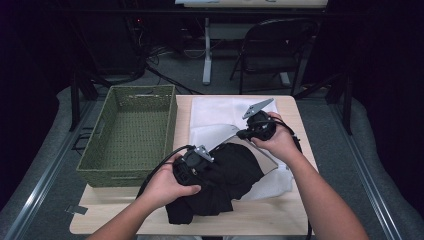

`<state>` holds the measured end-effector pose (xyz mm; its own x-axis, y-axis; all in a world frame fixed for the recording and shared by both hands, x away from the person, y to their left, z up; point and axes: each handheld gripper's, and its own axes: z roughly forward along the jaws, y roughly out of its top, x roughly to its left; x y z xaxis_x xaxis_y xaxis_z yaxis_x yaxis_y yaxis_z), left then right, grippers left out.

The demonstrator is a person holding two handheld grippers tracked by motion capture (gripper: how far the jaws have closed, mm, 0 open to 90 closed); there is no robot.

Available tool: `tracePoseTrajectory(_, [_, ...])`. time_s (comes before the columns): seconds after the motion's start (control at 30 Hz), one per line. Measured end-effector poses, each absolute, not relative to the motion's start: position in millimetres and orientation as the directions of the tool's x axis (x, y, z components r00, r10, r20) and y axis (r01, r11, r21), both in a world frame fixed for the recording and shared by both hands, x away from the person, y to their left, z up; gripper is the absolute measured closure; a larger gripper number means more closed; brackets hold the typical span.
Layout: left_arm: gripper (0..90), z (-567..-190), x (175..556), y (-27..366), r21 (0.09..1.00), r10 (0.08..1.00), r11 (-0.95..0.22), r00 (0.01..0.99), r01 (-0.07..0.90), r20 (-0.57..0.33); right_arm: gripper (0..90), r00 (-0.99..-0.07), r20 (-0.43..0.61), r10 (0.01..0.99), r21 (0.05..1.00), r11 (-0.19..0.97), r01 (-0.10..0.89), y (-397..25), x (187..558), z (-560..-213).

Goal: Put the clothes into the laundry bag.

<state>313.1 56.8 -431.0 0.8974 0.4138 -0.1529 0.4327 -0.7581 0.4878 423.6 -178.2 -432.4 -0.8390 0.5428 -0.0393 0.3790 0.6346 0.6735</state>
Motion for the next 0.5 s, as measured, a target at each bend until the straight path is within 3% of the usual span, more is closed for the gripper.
tracePoseTrajectory(0.5, [61.2,-449,327,41,0.477,0.421,-0.758,0.892,0.444,-0.161,89.8,-0.842,-0.045,0.537,0.682,0.633,0.367,-179,421,-430])
